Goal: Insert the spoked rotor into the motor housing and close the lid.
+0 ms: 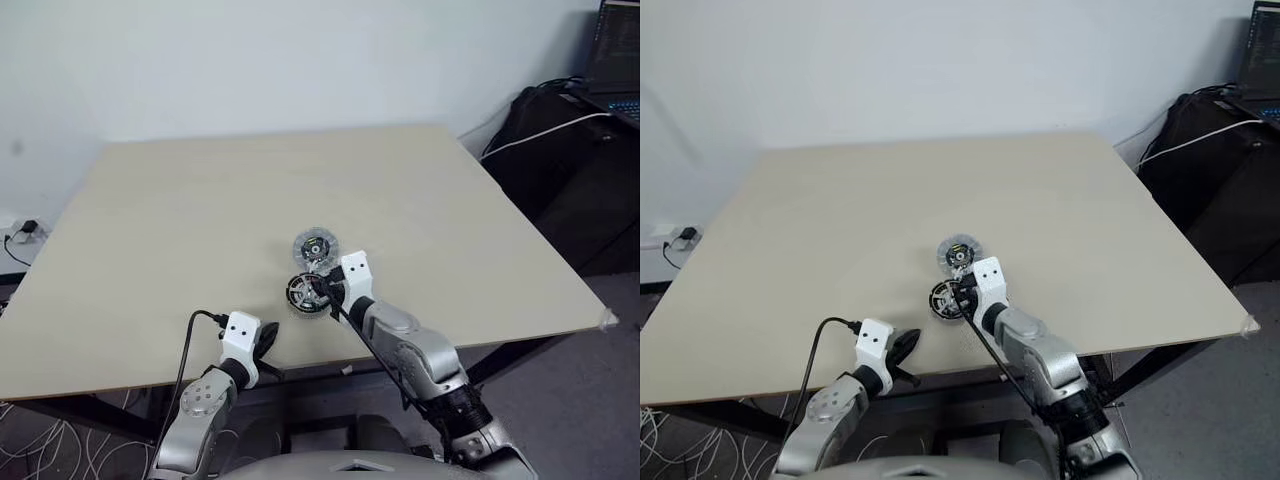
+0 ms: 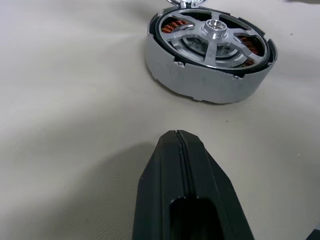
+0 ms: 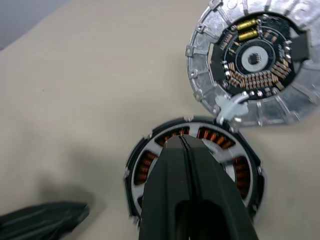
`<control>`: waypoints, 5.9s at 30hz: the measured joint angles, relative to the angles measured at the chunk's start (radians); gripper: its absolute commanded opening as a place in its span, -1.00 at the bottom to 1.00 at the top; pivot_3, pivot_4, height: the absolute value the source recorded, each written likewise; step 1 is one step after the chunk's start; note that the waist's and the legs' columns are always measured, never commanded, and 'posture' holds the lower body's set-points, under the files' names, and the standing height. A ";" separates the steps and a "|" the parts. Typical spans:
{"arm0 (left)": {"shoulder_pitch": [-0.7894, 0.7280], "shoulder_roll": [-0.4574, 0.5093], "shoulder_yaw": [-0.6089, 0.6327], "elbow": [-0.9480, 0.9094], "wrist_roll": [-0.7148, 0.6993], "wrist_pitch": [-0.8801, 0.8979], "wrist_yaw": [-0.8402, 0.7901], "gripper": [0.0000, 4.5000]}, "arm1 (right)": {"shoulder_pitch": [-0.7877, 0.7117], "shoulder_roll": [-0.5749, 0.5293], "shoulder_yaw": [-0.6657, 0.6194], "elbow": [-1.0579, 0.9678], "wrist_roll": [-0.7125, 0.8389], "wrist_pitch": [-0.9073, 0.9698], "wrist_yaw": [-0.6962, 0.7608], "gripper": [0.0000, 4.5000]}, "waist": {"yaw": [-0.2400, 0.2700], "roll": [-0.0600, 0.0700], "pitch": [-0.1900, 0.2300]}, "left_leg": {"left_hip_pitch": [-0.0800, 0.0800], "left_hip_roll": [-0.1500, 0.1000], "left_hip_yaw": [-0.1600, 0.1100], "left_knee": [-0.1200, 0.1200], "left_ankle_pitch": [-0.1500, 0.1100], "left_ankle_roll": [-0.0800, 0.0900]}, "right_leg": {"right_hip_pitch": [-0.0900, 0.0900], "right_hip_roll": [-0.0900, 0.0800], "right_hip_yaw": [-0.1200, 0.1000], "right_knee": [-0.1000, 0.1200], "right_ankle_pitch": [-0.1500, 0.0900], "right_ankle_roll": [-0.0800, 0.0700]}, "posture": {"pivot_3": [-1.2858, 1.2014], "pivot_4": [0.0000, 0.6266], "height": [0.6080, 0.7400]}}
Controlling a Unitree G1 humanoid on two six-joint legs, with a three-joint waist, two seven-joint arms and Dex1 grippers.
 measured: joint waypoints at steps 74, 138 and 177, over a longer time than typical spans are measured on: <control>-0.004 -0.058 0.003 0.003 -0.003 -0.010 0.022 -1.00 | -0.519 -0.332 0.446 0.273 -0.710 -0.386 1.018 0.22 | 0.010 -0.001 -0.007 | 0.002 -0.001 -0.001 0.002 0.001 0.000 | 0.002 0.000 -0.001 0.001 0.007 -0.001 | 0.03 -1.00 1.00; -0.018 -0.081 0.001 0.049 -0.005 -0.053 0.037 -1.00 | -0.279 -0.469 0.111 -0.299 -0.379 0.611 1.041 -0.95 | 0.032 -0.003 -0.006 | 0.001 -0.001 -0.001 0.003 0.001 -0.002 | 0.001 0.000 -0.001 0.002 0.003 -0.003 | 0.03 -1.00 1.00; -0.015 -0.081 0.001 0.059 -0.004 -0.052 0.041 -1.00 | -0.411 -0.051 0.030 0.109 -0.135 0.610 0.495 0.05 | 0.007 -0.003 -0.006 | 0.000 -0.001 -0.001 0.002 0.001 -0.003 | 0.000 0.001 -0.001 0.002 0.009 -0.003 | 0.03 -1.00 1.00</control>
